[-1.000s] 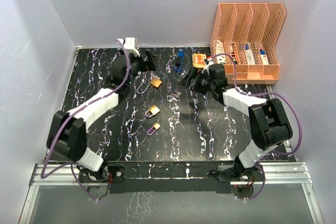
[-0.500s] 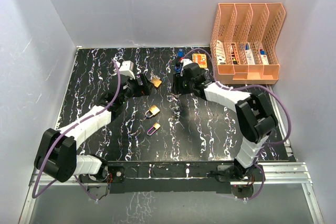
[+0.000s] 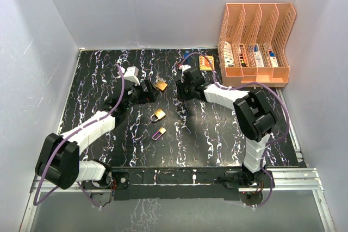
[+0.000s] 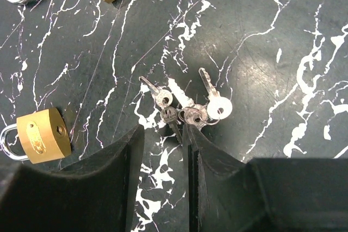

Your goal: Unlock with the key

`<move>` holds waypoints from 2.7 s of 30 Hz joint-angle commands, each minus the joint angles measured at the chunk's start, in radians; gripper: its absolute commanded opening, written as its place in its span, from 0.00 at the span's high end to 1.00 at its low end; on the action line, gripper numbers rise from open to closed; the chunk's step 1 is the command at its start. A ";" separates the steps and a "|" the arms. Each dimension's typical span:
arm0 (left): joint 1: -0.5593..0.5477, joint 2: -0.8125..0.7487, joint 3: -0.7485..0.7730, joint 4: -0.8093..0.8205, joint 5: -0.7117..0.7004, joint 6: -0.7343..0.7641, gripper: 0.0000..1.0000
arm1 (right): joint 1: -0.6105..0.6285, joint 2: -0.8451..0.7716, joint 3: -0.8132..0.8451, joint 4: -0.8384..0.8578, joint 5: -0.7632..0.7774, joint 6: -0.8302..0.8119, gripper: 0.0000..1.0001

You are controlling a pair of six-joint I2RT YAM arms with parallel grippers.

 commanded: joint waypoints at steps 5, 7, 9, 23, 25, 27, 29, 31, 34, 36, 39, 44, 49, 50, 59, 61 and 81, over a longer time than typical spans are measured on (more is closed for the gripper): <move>-0.004 -0.015 -0.005 -0.007 0.010 -0.005 0.16 | 0.023 0.055 0.085 0.012 0.013 -0.034 0.70; -0.004 -0.015 -0.005 -0.009 0.008 -0.002 0.16 | 0.026 0.066 0.093 0.010 0.016 -0.034 0.70; -0.004 -0.015 -0.005 -0.014 0.006 0.001 0.16 | 0.028 0.073 0.100 0.010 0.020 -0.034 0.71; -0.004 -0.009 0.000 -0.023 -0.007 0.017 0.16 | 0.029 0.116 0.128 0.001 0.034 -0.030 0.85; -0.004 -0.003 0.001 -0.022 -0.005 0.017 0.16 | 0.030 0.116 0.129 0.001 0.034 -0.028 0.92; -0.003 0.000 -0.001 -0.019 -0.002 0.017 0.16 | 0.030 0.116 0.131 0.001 0.035 -0.027 0.99; -0.004 0.003 -0.003 -0.017 0.002 0.017 0.16 | 0.029 0.119 0.132 0.001 0.037 -0.027 1.00; -0.004 0.005 -0.003 -0.018 0.004 0.017 0.16 | 0.030 0.122 0.135 -0.004 0.037 -0.028 1.00; -0.003 0.001 -0.002 -0.019 0.002 0.018 0.16 | 0.030 0.126 0.139 -0.007 0.037 -0.025 0.96; -0.004 0.000 -0.004 -0.020 0.002 0.019 0.16 | 0.029 0.131 0.146 -0.013 0.035 -0.025 0.94; -0.004 -0.001 -0.005 -0.022 0.002 0.019 0.16 | 0.029 0.142 0.155 -0.021 0.035 -0.026 0.93; -0.004 -0.001 -0.007 -0.022 0.003 0.019 0.16 | 0.031 0.162 0.174 -0.035 0.036 -0.029 0.90; -0.004 0.000 -0.008 -0.023 0.002 0.019 0.16 | 0.030 0.173 0.183 -0.048 0.042 -0.031 0.89; -0.004 -0.001 -0.010 -0.022 0.001 0.019 0.16 | 0.031 0.174 0.183 -0.050 0.043 -0.031 0.89; -0.003 -0.002 -0.012 -0.023 0.002 0.019 0.16 | 0.032 0.191 0.192 -0.076 0.057 -0.030 1.00; -0.004 -0.004 -0.011 -0.025 0.002 0.021 0.16 | 0.025 0.179 0.187 -0.069 0.041 -0.013 1.00; -0.003 0.014 -0.103 0.268 0.176 0.036 0.20 | -0.089 -0.050 -0.050 0.384 -0.428 0.368 1.00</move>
